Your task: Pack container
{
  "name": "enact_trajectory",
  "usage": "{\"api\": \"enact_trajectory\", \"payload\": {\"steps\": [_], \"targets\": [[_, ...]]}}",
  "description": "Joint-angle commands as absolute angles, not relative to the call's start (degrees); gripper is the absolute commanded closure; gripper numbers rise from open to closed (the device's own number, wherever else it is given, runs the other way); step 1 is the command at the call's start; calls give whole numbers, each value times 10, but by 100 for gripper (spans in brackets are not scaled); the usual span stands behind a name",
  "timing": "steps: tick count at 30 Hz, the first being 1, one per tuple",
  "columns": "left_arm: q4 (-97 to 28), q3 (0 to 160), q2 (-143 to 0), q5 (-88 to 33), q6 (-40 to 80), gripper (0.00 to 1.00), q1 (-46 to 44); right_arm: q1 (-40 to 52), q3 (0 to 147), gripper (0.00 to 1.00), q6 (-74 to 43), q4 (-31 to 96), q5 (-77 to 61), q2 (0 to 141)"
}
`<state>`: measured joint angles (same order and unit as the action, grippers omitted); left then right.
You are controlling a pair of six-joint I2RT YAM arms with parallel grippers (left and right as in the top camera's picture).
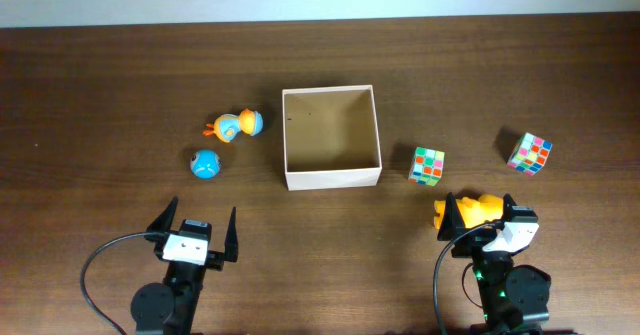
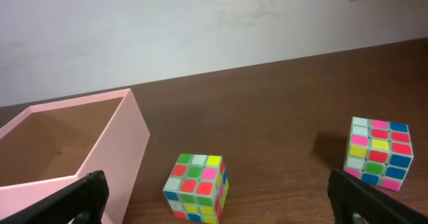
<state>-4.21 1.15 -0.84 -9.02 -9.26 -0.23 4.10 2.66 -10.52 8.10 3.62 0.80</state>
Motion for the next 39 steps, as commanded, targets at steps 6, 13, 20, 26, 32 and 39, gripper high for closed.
{"api": "enact_trajectory", "payload": {"steps": [6, 13, 20, 26, 32, 39], "targets": [[-40, 6, -3, -88, -100, 1, 1, 37, 19, 1, -127, 81, 4, 6], [-40, 6, -3, -88, -100, 1, 1, 37, 19, 1, -128, 68, -131, 27], [-40, 6, -3, -88, -100, 1, 1, 37, 90, 1, -128, 94, -103, 43], [-40, 6, -3, -88, -100, 1, 1, 37, 296, 1, -123, 186, -83, 184], [-40, 6, -3, -88, -100, 1, 1, 37, 618, 1, -94, 444, -82, 460], [-40, 6, -3, -88, -100, 1, 1, 37, 954, 1, -73, 651, -109, 764]]}}
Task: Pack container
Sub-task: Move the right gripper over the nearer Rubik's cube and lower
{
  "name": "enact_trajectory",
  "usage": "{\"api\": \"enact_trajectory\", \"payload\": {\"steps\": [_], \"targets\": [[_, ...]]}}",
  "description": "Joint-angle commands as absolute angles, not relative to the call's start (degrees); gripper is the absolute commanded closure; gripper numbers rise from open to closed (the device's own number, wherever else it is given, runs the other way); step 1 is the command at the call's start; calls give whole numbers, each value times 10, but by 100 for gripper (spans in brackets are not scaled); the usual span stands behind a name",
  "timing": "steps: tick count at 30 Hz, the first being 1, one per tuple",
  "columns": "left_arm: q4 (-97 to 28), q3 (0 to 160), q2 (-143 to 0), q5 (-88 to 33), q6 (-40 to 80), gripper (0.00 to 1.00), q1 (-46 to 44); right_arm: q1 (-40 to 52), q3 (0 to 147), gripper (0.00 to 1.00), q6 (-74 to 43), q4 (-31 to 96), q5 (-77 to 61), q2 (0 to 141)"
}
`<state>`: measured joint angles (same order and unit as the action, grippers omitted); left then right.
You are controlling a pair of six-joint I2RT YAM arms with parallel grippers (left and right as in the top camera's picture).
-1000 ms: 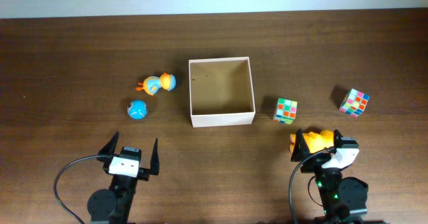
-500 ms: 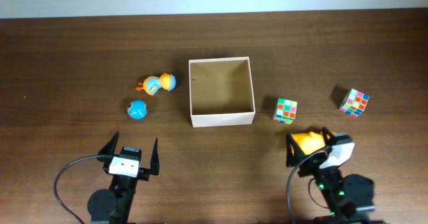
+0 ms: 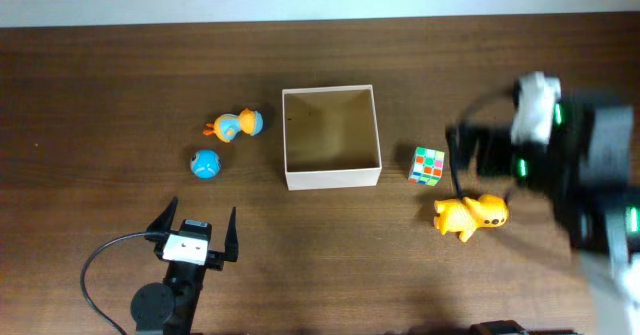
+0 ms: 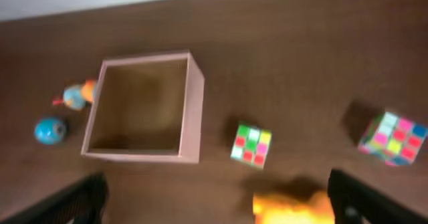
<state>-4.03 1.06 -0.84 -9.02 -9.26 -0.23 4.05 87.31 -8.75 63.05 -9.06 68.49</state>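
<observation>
The open pale box (image 3: pixel 331 175) stands mid-table, seen from above in the right wrist view too as the box (image 4: pixel 190 110). To its right lie a colour cube (image 3: pixel 429 165) and an orange toy animal (image 3: pixel 471 213). A second colour cube (image 4: pixel 394 138) shows only in the wrist view; the blurred, raised right arm (image 3: pixel 560 145) hides it from overhead. My right gripper (image 4: pixel 217 207) is open and empty, high above the table with the orange toy (image 4: pixel 291 207) below it. My left gripper (image 3: pixel 198 225) rests open near the front edge.
An orange-and-blue toy (image 3: pixel 237 125) and a blue ball (image 3: pixel 205 163) lie left of the box. A white wall runs along the table's far edge. The left arm's cable (image 3: pixel 100 265) loops at the front left.
My right arm has risen from its low spot at the front right and now looks down on the box and toys. The orange toy it stood over is uncovered. The left arm is unmoved.
</observation>
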Motion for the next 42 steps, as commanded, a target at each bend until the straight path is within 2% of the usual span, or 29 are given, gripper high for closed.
{"api": "enact_trajectory", "payload": {"steps": [1, 8, 11, 13, 16, 26, 36, 42], "targets": [[-40, 6, -3, -88, -100, 1, 1, 37, 976, 1, -73, 659, -115, 791], [-40, 6, -3, -88, -100, 1, 1, 37, 1009, 1, -76, 674, -123, 947], [-40, 6, -3, -88, -100, 1, 1, 37, 1009, 3, -116, 693, -123, 1006], [-40, 6, -3, -88, -100, 1, 1, 37, 1008, 9, -147, 705, -120, 1039], [-40, 6, -3, -88, -100, 1, 1, 37, 1001, 10, -198, 717, -92, 1076], [-40, 6, -3, -88, -100, 1, 1, 37, 920, 9, -215, 697, -55, 1089], [-40, 6, -3, -88, -100, 1, 1, 37, 774, 9, -106, 559, -53, 1089], [-40, 6, -3, -88, -100, 1, 1, 37, 727, 9, -94, 495, -49, 1090]]}}
